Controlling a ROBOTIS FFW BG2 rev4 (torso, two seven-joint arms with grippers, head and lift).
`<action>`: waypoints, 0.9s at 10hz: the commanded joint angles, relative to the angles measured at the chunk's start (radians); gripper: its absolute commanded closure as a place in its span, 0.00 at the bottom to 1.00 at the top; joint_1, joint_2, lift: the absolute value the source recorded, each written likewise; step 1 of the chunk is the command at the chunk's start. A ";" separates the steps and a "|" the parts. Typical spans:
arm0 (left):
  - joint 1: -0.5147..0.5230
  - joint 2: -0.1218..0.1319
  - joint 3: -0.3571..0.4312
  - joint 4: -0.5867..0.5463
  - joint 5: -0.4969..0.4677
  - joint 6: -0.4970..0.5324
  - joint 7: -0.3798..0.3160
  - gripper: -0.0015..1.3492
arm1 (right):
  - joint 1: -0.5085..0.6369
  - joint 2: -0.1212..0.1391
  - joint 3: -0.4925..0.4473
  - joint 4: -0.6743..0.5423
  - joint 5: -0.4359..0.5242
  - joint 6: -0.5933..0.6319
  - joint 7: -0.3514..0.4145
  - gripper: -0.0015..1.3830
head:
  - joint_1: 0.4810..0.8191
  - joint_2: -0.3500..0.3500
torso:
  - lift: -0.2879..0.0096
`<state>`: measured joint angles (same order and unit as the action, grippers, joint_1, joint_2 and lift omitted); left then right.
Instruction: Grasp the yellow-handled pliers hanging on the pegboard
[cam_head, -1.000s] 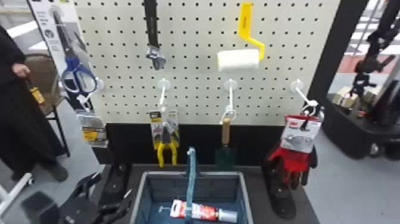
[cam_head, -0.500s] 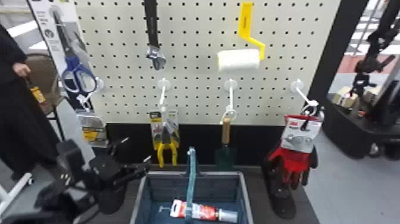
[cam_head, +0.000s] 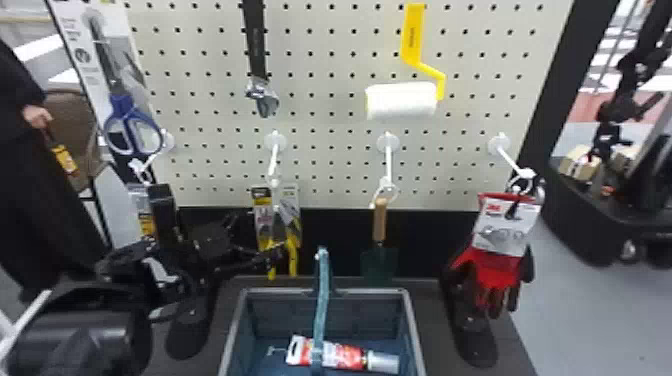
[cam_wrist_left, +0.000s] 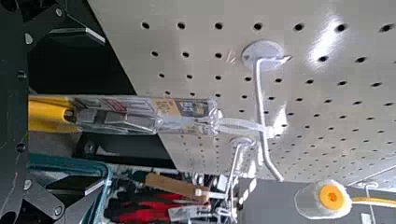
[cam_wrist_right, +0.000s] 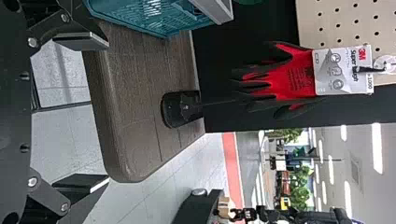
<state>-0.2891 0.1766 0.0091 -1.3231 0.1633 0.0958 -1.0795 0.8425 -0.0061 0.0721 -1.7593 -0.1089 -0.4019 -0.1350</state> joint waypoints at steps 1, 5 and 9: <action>-0.020 -0.002 -0.011 0.026 -0.019 0.012 -0.007 0.27 | -0.002 0.000 0.000 0.001 0.000 0.000 0.000 0.20 | 0.20 0.50 | 0.63; -0.050 0.004 -0.001 -0.004 -0.105 0.004 -0.028 0.90 | -0.002 -0.002 0.000 0.001 -0.002 0.000 0.000 0.20 | 0.20 0.50 | 0.63; -0.041 0.007 -0.005 -0.004 -0.082 -0.002 -0.026 0.90 | -0.004 -0.006 0.000 -0.002 0.000 0.000 0.000 0.20 | 0.20 0.50 | 0.63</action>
<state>-0.3302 0.1834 0.0063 -1.3266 0.0781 0.0936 -1.1059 0.8393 -0.0109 0.0721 -1.7611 -0.1095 -0.4019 -0.1350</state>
